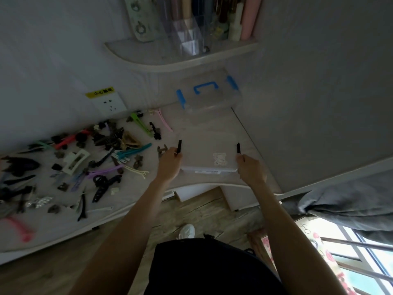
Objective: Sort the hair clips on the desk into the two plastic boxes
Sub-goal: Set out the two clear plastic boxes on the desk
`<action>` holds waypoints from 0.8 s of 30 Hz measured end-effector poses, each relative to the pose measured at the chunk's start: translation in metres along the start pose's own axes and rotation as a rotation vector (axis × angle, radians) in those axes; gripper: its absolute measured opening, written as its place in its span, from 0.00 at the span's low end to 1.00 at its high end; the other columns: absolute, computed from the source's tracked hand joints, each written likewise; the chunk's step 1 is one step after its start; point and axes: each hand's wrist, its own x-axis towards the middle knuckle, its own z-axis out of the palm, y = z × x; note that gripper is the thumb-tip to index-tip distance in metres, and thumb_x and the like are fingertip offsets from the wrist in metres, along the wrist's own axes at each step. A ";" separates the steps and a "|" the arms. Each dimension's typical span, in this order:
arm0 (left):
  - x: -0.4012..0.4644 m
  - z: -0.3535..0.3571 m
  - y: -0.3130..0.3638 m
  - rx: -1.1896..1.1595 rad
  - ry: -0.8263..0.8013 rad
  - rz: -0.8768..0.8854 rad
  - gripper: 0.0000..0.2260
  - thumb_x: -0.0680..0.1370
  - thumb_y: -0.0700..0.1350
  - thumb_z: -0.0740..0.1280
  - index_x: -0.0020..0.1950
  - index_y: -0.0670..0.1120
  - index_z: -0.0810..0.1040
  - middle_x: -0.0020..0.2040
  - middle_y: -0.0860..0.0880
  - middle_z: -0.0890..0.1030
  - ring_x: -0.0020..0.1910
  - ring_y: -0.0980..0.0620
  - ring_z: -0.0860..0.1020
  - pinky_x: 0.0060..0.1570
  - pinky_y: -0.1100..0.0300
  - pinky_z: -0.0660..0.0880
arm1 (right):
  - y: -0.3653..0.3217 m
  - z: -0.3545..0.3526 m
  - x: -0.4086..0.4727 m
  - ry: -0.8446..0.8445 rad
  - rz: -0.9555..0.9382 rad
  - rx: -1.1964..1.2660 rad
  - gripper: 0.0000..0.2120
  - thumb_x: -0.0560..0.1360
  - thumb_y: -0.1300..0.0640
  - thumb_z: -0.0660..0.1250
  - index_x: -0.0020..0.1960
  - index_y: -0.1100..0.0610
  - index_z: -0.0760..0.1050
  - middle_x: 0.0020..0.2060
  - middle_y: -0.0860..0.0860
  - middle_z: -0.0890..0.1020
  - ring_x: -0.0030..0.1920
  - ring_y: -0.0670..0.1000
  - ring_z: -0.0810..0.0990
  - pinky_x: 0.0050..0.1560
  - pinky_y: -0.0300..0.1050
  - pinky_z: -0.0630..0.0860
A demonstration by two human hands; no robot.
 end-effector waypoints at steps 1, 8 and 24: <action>0.000 -0.002 -0.002 0.030 -0.015 0.000 0.10 0.79 0.37 0.56 0.38 0.38 0.70 0.44 0.37 0.75 0.45 0.39 0.75 0.43 0.53 0.67 | -0.001 0.001 0.000 -0.008 -0.004 -0.038 0.21 0.79 0.48 0.48 0.47 0.58 0.74 0.45 0.60 0.81 0.46 0.60 0.79 0.49 0.52 0.75; -0.002 -0.003 -0.008 -0.641 -0.082 -0.257 0.04 0.78 0.37 0.62 0.44 0.44 0.74 0.41 0.45 0.79 0.45 0.47 0.79 0.50 0.54 0.78 | -0.016 0.010 -0.026 0.297 -0.605 -0.215 0.12 0.73 0.54 0.68 0.55 0.54 0.76 0.51 0.54 0.79 0.55 0.57 0.75 0.53 0.49 0.70; -0.008 0.012 -0.021 -0.884 -0.037 -0.335 0.12 0.79 0.32 0.55 0.40 0.42 0.73 0.38 0.45 0.76 0.38 0.51 0.76 0.41 0.61 0.76 | -0.009 -0.026 -0.026 0.404 -0.559 0.108 0.05 0.74 0.59 0.67 0.47 0.59 0.73 0.42 0.52 0.75 0.41 0.51 0.75 0.42 0.46 0.72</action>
